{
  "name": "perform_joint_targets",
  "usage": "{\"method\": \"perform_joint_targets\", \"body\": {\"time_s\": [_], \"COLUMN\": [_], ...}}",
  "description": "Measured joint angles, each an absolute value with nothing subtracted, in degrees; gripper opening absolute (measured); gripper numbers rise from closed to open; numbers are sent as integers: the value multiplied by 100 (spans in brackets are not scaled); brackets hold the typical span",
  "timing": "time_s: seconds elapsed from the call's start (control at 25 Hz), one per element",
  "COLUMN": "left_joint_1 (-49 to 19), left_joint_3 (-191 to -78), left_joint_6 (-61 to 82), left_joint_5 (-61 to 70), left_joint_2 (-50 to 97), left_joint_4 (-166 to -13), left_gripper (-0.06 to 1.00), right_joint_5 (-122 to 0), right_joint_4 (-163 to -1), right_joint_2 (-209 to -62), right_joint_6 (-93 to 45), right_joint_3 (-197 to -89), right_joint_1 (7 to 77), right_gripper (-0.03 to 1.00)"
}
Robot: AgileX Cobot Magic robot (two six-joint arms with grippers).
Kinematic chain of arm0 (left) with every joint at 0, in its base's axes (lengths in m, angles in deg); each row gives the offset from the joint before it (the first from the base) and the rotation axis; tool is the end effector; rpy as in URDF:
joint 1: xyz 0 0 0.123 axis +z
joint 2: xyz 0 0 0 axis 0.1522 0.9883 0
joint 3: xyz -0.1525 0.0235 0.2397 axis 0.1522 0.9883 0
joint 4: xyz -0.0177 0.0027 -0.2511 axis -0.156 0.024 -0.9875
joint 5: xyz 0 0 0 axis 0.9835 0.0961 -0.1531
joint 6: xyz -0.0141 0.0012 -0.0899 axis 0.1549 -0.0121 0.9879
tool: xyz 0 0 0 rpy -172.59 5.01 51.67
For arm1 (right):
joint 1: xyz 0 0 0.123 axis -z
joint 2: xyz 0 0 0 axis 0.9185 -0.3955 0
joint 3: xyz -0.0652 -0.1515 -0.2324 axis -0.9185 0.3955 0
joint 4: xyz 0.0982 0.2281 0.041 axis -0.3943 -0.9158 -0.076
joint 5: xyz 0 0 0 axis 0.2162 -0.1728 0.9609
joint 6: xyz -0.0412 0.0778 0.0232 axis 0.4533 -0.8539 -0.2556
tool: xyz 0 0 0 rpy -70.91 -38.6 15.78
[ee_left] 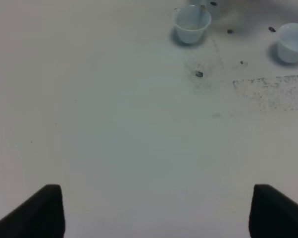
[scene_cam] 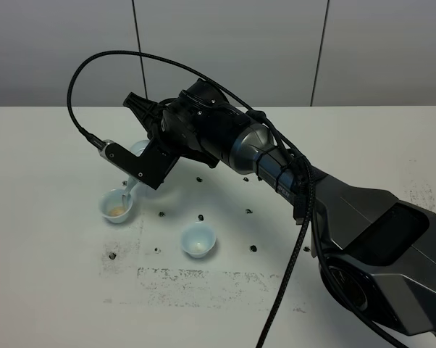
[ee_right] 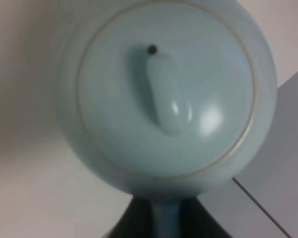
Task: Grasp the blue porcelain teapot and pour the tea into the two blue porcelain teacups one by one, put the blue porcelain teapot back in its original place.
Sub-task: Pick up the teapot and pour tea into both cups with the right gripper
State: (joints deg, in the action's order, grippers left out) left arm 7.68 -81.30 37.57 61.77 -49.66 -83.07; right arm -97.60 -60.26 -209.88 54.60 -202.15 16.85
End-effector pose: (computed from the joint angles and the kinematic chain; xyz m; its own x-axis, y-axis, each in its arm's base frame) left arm -0.0024 -0.0100 0.2677 -0.4781 0.0617 -0.8761 0.1405 0.9901 -0.0070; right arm 0.3796 0.4250 0.1823 0.8053 -0.4694 0.3623 -0.2076 -0.7955 -0.5692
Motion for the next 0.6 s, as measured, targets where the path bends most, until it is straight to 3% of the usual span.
{"method": "perform_joint_targets", "body": {"time_s": [0.6], "left_joint_1": [768], "left_joint_3": [-8130], "left_joint_6": [3749], "left_joint_5": [6177], "left_joint_2": [-4966], "left_joint_4": [-8307], "left_gripper": [76], "right_joint_5": [-9550], "right_joint_4": [-5856], "right_joint_2": [-20988], "right_joint_6": [5485], "right_joint_3": [-20215], "right_joint_1": [1667], "right_gripper": [4]}}
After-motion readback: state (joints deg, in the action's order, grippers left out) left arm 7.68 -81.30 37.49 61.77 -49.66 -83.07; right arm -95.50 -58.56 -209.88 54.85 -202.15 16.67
